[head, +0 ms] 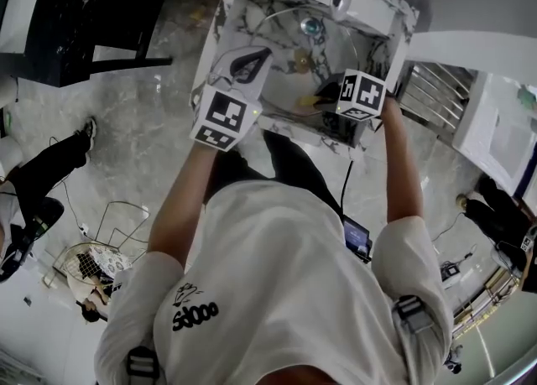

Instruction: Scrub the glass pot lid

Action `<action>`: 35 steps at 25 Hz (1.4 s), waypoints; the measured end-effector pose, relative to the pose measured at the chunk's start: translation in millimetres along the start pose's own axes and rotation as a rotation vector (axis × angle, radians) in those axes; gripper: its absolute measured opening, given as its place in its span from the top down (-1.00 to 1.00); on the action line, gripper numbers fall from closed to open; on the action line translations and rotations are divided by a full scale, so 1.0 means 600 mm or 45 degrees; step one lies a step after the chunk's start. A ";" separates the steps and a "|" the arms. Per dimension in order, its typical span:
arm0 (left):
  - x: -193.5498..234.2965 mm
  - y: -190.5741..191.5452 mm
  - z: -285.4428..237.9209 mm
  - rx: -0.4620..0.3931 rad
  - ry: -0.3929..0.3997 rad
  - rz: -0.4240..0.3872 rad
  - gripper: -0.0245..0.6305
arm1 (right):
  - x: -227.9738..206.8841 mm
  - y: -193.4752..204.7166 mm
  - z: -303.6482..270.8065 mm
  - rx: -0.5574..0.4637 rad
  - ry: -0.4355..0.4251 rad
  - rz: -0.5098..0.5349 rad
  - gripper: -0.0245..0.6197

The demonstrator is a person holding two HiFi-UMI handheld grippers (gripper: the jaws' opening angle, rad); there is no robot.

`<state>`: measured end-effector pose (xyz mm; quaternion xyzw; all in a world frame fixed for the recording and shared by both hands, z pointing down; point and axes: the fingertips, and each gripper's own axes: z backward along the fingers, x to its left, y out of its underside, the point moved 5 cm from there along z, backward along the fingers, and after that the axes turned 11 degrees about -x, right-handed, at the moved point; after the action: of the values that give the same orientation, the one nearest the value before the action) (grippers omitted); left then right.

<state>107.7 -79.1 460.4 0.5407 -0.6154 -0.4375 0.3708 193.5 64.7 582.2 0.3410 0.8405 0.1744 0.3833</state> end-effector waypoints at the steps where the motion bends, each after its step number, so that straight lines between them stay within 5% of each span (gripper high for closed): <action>1: -0.001 0.001 -0.001 0.001 0.002 0.001 0.89 | -0.006 0.003 -0.003 0.011 -0.019 -0.023 0.77; 5: -0.002 0.005 -0.002 0.008 0.000 0.003 0.89 | -0.040 0.002 -0.002 0.005 0.040 -0.047 0.77; 10: 0.007 0.010 0.003 0.019 -0.023 0.007 0.89 | -0.121 0.003 0.020 0.008 0.380 -0.027 0.77; 25: 0.017 0.012 0.003 0.029 -0.036 0.007 0.89 | -0.232 -0.017 0.134 0.123 1.167 0.083 0.76; 29: 0.016 0.010 0.003 0.026 -0.030 0.007 0.89 | -0.231 -0.022 0.149 0.230 1.214 0.193 0.76; 35: 0.012 0.015 0.008 0.026 -0.033 0.012 0.89 | -0.197 0.002 0.133 0.458 1.096 0.363 0.76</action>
<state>98.8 -85.2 467.3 0.5356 -0.6273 -0.4365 0.3594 310.7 -15.6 593.4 0.4107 0.8843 0.2023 -0.0916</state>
